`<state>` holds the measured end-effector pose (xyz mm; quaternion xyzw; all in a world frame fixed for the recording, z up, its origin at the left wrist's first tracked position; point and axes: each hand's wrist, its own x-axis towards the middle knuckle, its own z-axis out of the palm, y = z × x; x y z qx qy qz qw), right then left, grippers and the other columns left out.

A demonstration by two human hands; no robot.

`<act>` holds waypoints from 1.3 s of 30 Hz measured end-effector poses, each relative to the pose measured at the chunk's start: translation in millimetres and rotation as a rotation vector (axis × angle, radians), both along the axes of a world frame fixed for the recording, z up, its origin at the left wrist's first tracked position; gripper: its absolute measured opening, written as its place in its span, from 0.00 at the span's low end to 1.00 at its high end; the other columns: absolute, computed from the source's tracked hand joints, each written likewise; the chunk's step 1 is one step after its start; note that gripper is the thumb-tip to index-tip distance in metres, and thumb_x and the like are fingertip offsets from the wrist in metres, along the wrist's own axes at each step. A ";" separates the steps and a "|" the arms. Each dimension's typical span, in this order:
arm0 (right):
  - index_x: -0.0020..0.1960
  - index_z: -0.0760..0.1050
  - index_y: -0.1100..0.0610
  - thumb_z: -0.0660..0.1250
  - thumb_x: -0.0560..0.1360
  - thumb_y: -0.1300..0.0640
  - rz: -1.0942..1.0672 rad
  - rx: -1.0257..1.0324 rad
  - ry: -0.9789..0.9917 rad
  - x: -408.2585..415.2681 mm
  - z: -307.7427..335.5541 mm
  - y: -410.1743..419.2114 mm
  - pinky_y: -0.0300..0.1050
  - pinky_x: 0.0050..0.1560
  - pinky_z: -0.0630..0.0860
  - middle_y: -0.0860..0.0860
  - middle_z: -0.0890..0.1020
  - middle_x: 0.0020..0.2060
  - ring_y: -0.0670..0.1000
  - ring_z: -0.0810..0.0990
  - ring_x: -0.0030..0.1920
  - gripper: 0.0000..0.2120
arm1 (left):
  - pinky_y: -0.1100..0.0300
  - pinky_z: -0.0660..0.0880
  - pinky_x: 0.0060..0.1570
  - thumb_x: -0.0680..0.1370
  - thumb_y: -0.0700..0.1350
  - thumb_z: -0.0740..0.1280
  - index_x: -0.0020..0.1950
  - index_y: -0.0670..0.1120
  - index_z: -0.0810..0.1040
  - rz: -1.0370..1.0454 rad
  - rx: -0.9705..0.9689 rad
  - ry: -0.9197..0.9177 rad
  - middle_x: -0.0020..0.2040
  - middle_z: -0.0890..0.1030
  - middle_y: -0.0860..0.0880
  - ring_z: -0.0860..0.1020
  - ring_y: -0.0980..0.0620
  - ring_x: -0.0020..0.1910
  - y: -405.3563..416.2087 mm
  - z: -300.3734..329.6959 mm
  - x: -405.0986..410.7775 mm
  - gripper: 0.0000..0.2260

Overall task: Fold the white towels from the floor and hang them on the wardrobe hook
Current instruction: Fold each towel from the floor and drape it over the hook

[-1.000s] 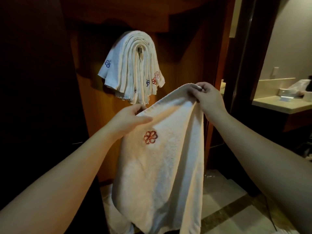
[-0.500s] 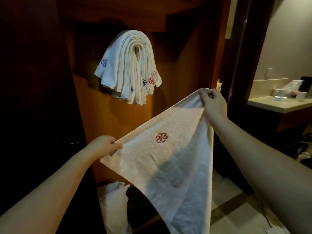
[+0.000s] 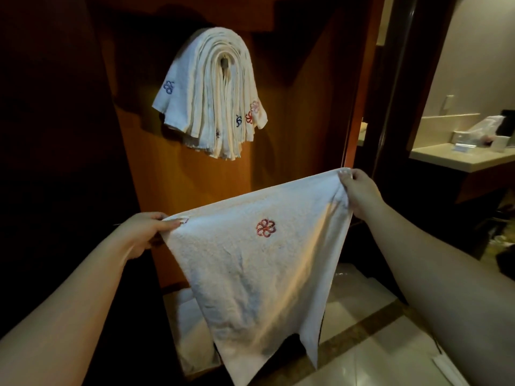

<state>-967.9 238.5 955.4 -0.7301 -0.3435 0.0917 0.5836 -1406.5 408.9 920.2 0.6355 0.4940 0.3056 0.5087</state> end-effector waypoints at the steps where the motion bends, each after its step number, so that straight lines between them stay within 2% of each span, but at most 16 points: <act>1: 0.65 0.76 0.53 0.62 0.83 0.44 0.044 0.001 0.101 2.7 -4.6 1.9 0.54 0.53 0.80 0.53 0.81 0.55 0.54 0.81 0.54 0.17 | 0.54 0.76 0.42 0.73 0.45 0.75 0.49 0.45 0.83 -0.009 -0.069 -0.103 0.46 0.84 0.44 0.82 0.48 0.42 0.3 -3.1 -1.3 0.07; 3: 0.67 0.74 0.58 0.64 0.83 0.50 0.150 0.028 0.371 5.8 -10.1 3.7 0.61 0.61 0.79 0.59 0.82 0.60 0.59 0.83 0.57 0.17 | 0.51 0.79 0.45 0.73 0.47 0.72 0.57 0.47 0.84 -0.074 -0.177 -0.330 0.50 0.85 0.46 0.84 0.49 0.46 -0.8 -10.6 -2.7 0.13; 7: 0.61 0.77 0.62 0.68 0.81 0.56 0.269 0.021 0.809 -2.8 -17.5 -3.3 0.55 0.45 0.83 0.59 0.87 0.51 0.57 0.88 0.48 0.13 | 0.51 0.83 0.49 0.77 0.47 0.66 0.65 0.46 0.79 -0.143 -0.230 -0.616 0.53 0.85 0.45 0.84 0.48 0.49 -16.1 -26.3 0.0 0.17; 9: 0.59 0.79 0.61 0.68 0.81 0.58 0.291 0.050 0.947 -14.2 -25.2 -6.6 0.54 0.44 0.82 0.58 0.87 0.50 0.56 0.88 0.46 0.10 | 0.51 0.83 0.48 0.80 0.45 0.64 0.64 0.44 0.78 -0.056 -0.240 -0.677 0.52 0.85 0.43 0.85 0.47 0.48 -27.9 -33.4 8.5 0.14; 13: 0.58 0.79 0.57 0.63 0.84 0.59 0.255 0.191 1.131 -61.1 -45.9 -11.9 0.58 0.48 0.78 0.58 0.86 0.53 0.57 0.85 0.46 0.07 | 0.53 0.82 0.36 0.83 0.45 0.65 0.53 0.45 0.79 0.278 -0.262 -0.726 0.44 0.87 0.44 0.86 0.48 0.41 -62.0 -42.6 39.8 0.05; 15: 0.58 0.78 0.59 0.63 0.84 0.57 0.237 0.271 1.194 -93.7 -60.1 -15.1 0.57 0.45 0.78 0.58 0.85 0.56 0.57 0.85 0.45 0.08 | 0.48 0.83 0.46 0.82 0.45 0.68 0.51 0.45 0.80 0.404 -0.227 -0.729 0.49 0.86 0.41 0.86 0.44 0.46 -83.7 -46.1 58.9 0.05; 17: 0.62 0.78 0.62 0.65 0.83 0.55 0.253 0.330 1.248 -131.6 -74.2 -19.9 0.56 0.45 0.80 0.61 0.85 0.55 0.59 0.87 0.47 0.12 | 0.41 0.79 0.58 0.81 0.43 0.69 0.52 0.42 0.82 0.401 -0.174 -0.758 0.53 0.85 0.38 0.84 0.38 0.53 -109.1 -44.2 78.0 0.05; 19: 0.66 0.76 0.63 0.63 0.84 0.54 0.338 0.361 1.189 -169.2 -84.0 -25.1 0.59 0.56 0.80 0.60 0.86 0.55 0.59 0.86 0.53 0.16 | 0.39 0.78 0.60 0.79 0.44 0.71 0.50 0.44 0.84 0.362 -0.083 -0.703 0.50 0.86 0.42 0.83 0.38 0.54 -133.0 -41.6 94.2 0.05; 21: 0.68 0.76 0.60 0.62 0.84 0.51 0.453 0.351 1.044 -200.7 -85.1 -31.1 0.62 0.67 0.75 0.60 0.84 0.59 0.60 0.83 0.60 0.17 | 0.43 0.80 0.56 0.79 0.49 0.70 0.52 0.49 0.85 0.300 0.050 -0.553 0.49 0.87 0.50 0.84 0.46 0.53 -153.9 -38.2 103.7 0.07; 23: 0.66 0.78 0.54 0.63 0.81 0.46 0.521 0.287 0.855 -221.3 -79.3 -39.8 0.61 0.67 0.75 0.56 0.85 0.59 0.58 0.83 0.61 0.19 | 0.51 0.81 0.51 0.80 0.54 0.67 0.55 0.55 0.85 0.240 0.166 -0.422 0.49 0.86 0.57 0.84 0.56 0.50 -168.0 -36.2 107.3 0.09; 26: 0.64 0.80 0.50 0.60 0.82 0.43 0.500 0.211 0.523 -233.6 -68.6 -48.4 0.60 0.65 0.77 0.52 0.86 0.56 0.53 0.84 0.58 0.18 | 0.64 0.79 0.39 0.81 0.56 0.66 0.49 0.61 0.84 0.189 0.281 -0.370 0.45 0.85 0.62 0.83 0.64 0.44 -177.2 -30.8 107.9 0.07; 30: 0.68 0.78 0.49 0.59 0.80 0.40 0.484 0.147 0.313 -239.9 -63.0 -53.8 0.52 0.65 0.78 0.48 0.84 0.59 0.48 0.82 0.61 0.23 | 0.76 0.74 0.35 0.81 0.54 0.66 0.47 0.64 0.82 0.137 0.302 -0.373 0.43 0.83 0.68 0.80 0.71 0.44 -182.0 -27.7 108.1 0.06; 33: 0.70 0.75 0.43 0.58 0.76 0.37 0.504 0.131 0.196 -241.3 -64.3 -55.8 0.25 0.54 0.74 0.34 0.81 0.55 0.31 0.77 0.58 0.25 | 0.72 0.77 0.40 0.80 0.58 0.65 0.52 0.64 0.82 0.070 0.278 -0.397 0.47 0.84 0.67 0.81 0.67 0.50 -180.2 -30.6 103.5 0.06; 34: 0.71 0.74 0.41 0.58 0.76 0.38 0.509 0.138 0.182 -241.7 -63.5 -56.1 0.21 0.50 0.71 0.29 0.79 0.53 0.25 0.74 0.56 0.25 | 0.68 0.78 0.45 0.79 0.60 0.65 0.55 0.63 0.83 0.037 0.259 -0.417 0.50 0.84 0.65 0.81 0.65 0.53 -178.5 -31.1 101.7 0.09; 37: 0.72 0.70 0.38 0.58 0.79 0.41 0.538 0.139 0.155 -238.7 -63.1 -56.9 0.18 0.47 0.68 0.19 0.75 0.47 0.20 0.71 0.54 0.22 | 0.54 0.77 0.59 0.77 0.60 0.66 0.63 0.58 0.82 -0.105 0.122 -0.526 0.58 0.85 0.54 0.81 0.55 0.60 -175.8 -29.2 98.0 0.17; 39: 0.75 0.66 0.39 0.57 0.82 0.44 0.563 0.128 0.120 -234.7 -61.8 -58.4 0.18 0.49 0.68 0.18 0.73 0.50 0.20 0.70 0.55 0.21 | 0.54 0.78 0.60 0.75 0.60 0.67 0.63 0.54 0.83 -0.205 -0.022 -0.638 0.60 0.84 0.49 0.80 0.49 0.63 -174.6 -25.0 95.7 0.20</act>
